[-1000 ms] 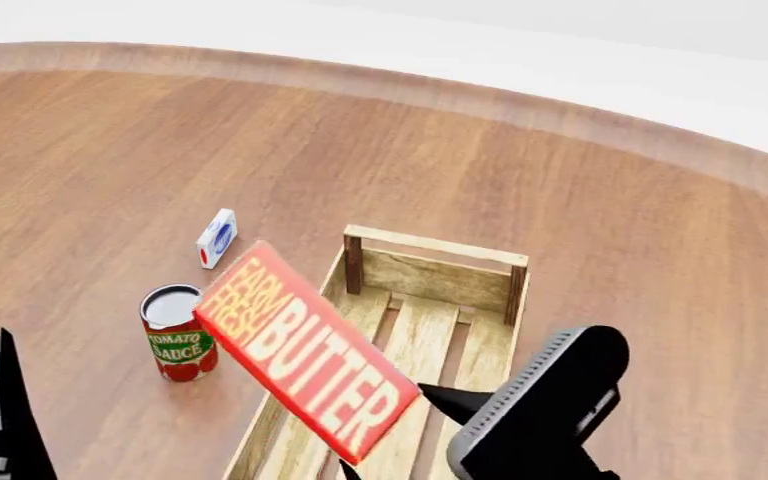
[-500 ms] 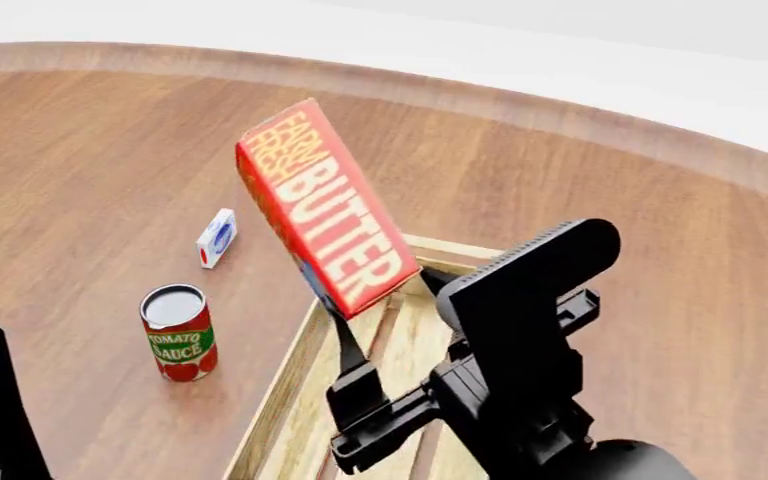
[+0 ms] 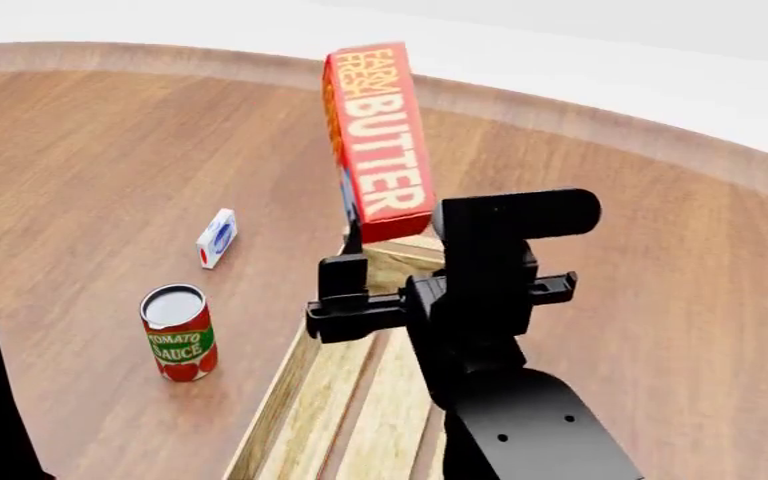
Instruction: Pick up the butter and put it in the tray.
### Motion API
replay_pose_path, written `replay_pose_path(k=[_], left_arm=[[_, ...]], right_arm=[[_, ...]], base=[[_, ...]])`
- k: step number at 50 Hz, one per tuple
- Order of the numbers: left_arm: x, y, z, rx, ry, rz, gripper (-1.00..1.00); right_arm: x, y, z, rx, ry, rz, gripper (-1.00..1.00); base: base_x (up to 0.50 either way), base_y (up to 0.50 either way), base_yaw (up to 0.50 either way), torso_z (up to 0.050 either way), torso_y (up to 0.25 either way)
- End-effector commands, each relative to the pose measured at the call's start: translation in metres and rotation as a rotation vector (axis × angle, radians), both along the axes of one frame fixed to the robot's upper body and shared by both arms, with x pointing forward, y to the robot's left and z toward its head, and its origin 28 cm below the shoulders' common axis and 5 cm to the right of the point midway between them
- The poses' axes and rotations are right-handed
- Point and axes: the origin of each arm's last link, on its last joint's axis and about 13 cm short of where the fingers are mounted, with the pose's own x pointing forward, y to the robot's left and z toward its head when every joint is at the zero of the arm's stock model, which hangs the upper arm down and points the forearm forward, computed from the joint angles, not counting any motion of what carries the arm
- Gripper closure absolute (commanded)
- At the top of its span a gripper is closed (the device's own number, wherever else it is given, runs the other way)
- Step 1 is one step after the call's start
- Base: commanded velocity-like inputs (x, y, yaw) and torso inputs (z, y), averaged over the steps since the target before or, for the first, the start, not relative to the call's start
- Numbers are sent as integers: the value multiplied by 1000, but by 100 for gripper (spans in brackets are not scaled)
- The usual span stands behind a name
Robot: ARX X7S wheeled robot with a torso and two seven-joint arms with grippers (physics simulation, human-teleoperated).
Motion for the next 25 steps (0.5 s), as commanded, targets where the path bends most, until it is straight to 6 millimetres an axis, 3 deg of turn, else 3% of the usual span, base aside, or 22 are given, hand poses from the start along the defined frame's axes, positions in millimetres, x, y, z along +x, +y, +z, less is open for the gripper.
replay_pose_path(k=[1, 7, 14, 25], left_arm=[[0, 1, 1, -5, -1, 2, -100], [0, 0, 1, -5, 0, 0, -100], [1, 1, 1, -7, 1, 0, -100], [0, 2, 1, -11, 0, 1, -100]], right_arm=[[15, 22, 0, 35, -10, -163, 100], [17, 31, -7, 47, 1, -211, 100], [26, 44, -11, -57, 103, -326, 100], [33, 56, -18, 58, 201, -389, 100]], base=[[0, 0, 0, 0, 10], [0, 0, 0, 0, 0], [0, 0, 0, 0, 2], [0, 0, 0, 1, 2]])
